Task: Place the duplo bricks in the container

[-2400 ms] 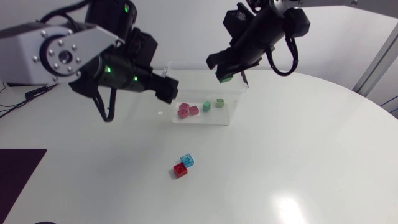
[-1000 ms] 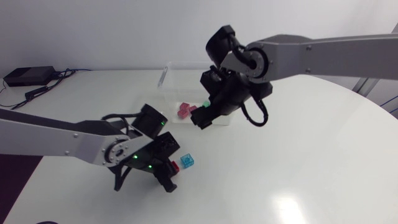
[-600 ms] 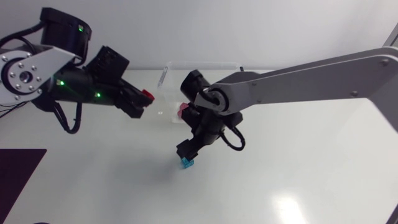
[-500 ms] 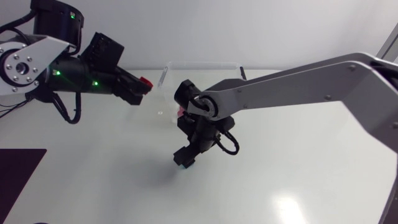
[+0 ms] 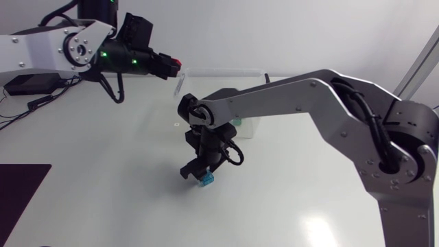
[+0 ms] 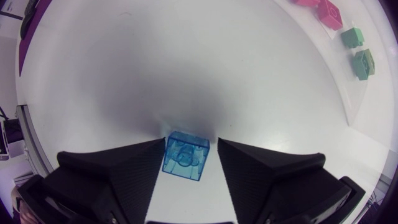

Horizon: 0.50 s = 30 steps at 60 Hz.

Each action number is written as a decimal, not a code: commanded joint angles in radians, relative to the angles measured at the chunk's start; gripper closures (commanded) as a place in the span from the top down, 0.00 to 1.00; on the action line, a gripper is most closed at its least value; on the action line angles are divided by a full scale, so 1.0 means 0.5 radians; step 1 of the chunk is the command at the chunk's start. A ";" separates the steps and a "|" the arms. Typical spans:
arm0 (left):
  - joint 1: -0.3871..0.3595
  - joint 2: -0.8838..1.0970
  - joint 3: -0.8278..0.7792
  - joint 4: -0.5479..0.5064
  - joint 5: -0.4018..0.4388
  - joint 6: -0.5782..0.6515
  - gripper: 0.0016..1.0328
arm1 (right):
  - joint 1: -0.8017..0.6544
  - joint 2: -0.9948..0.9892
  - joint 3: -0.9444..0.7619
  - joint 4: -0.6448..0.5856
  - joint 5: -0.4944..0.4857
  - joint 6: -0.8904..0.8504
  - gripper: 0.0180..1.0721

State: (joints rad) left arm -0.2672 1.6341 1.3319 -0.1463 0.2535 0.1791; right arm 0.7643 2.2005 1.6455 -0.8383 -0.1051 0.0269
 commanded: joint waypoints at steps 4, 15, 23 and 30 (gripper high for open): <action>-0.052 0.269 0.180 0.090 -0.038 -0.107 0.11 | -0.013 -0.072 -0.116 -0.029 -0.001 0.035 0.22; -0.113 0.567 0.426 0.158 -0.120 -0.165 0.25 | -0.105 -0.422 -0.358 -0.020 0.005 0.014 0.22; -0.119 0.683 0.576 0.056 -0.123 -0.211 0.88 | -0.283 -0.680 -0.438 -0.035 0.011 -0.014 0.22; -0.119 0.616 0.521 -0.066 -0.123 -0.199 0.96 | -0.458 -0.870 -0.309 -0.118 0.038 -0.057 0.22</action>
State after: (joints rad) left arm -0.3241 1.9545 1.5791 -0.1490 0.1997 0.1036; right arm 0.5877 1.8370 1.4563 -0.8597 -0.0967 0.0166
